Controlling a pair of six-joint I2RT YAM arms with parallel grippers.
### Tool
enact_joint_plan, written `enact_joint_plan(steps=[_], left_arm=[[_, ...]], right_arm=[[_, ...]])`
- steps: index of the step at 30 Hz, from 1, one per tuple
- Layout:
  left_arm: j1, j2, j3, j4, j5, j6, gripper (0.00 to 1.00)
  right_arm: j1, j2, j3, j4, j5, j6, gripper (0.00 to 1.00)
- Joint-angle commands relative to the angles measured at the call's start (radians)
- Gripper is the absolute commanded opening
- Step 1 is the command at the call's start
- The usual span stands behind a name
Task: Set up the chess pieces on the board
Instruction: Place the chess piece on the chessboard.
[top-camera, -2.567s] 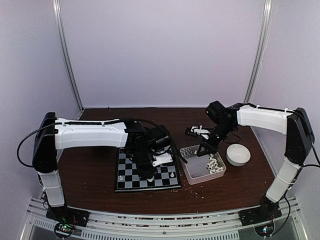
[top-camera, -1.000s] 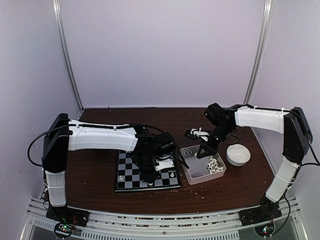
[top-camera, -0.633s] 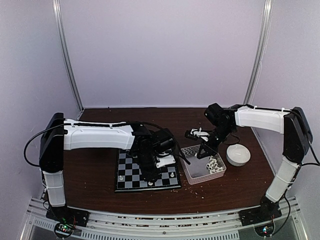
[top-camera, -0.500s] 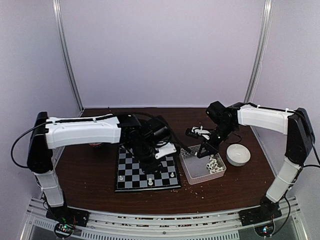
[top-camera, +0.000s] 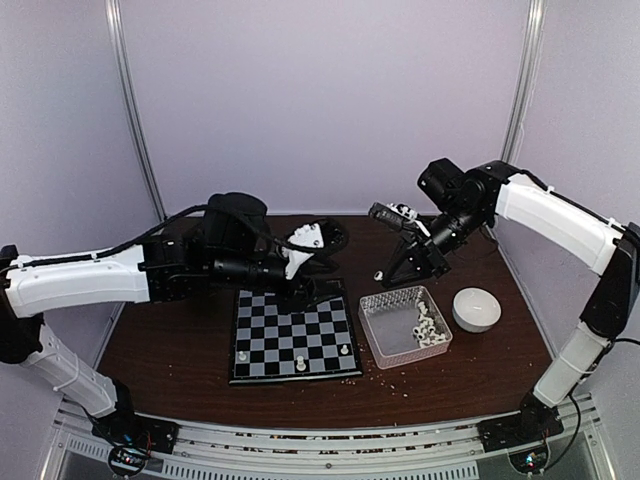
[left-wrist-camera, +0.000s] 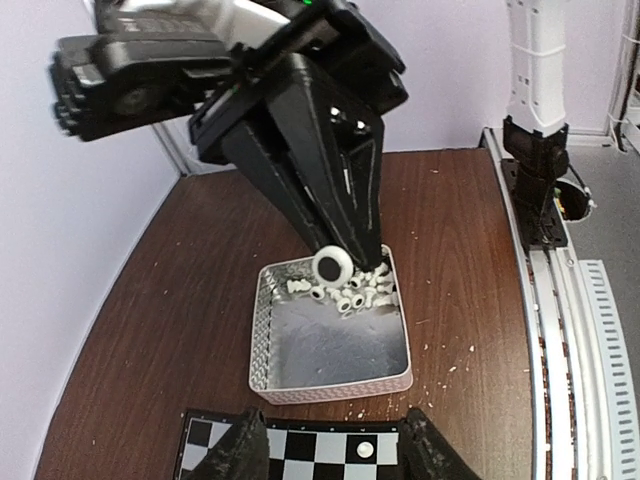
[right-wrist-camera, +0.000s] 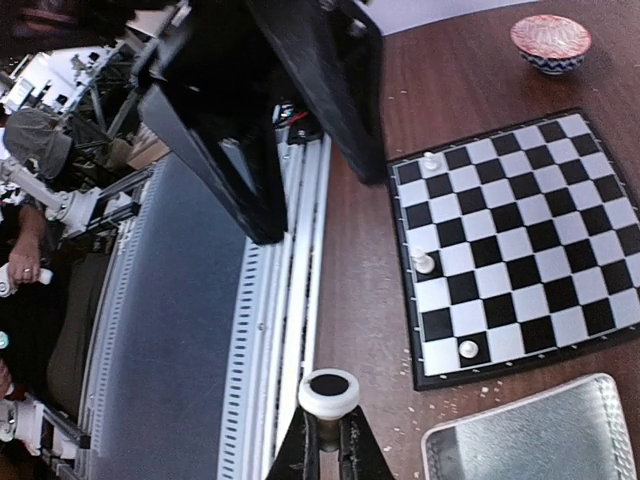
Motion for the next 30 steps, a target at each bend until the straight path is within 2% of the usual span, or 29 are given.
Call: enact_joint_plan(steps=[1,8,13,17,24,30], left_arm=[[0.003,-0.014,-0.083,0.266,0.161,0.186,0.45],[-0.009,-0.029,-0.101,0.282,0.223,0.320,0.40],[-0.034,0.002,-0.053,0.186,0.252,0.386,0.34],[-0.062,0.020,-0.020,0.101,0.281,0.443,0.34],[-0.090,0.054,0.010,0.043,0.201,0.476,0.35],[-0.092,0.075,0.035,0.041,0.194,0.485,0.35]], right_arm=[[0.056,0.040,0.066,-0.225,-0.116,-0.133,0.02],[0.133,0.071,0.064,-0.235,-0.100,-0.128,0.02],[0.150,0.118,0.116,-0.275,-0.112,-0.143,0.03],[0.151,0.156,0.162,-0.348,-0.119,-0.208,0.03],[0.151,0.174,0.168,-0.370,-0.122,-0.227,0.03],[0.157,0.172,0.163,-0.376,-0.119,-0.228,0.03]])
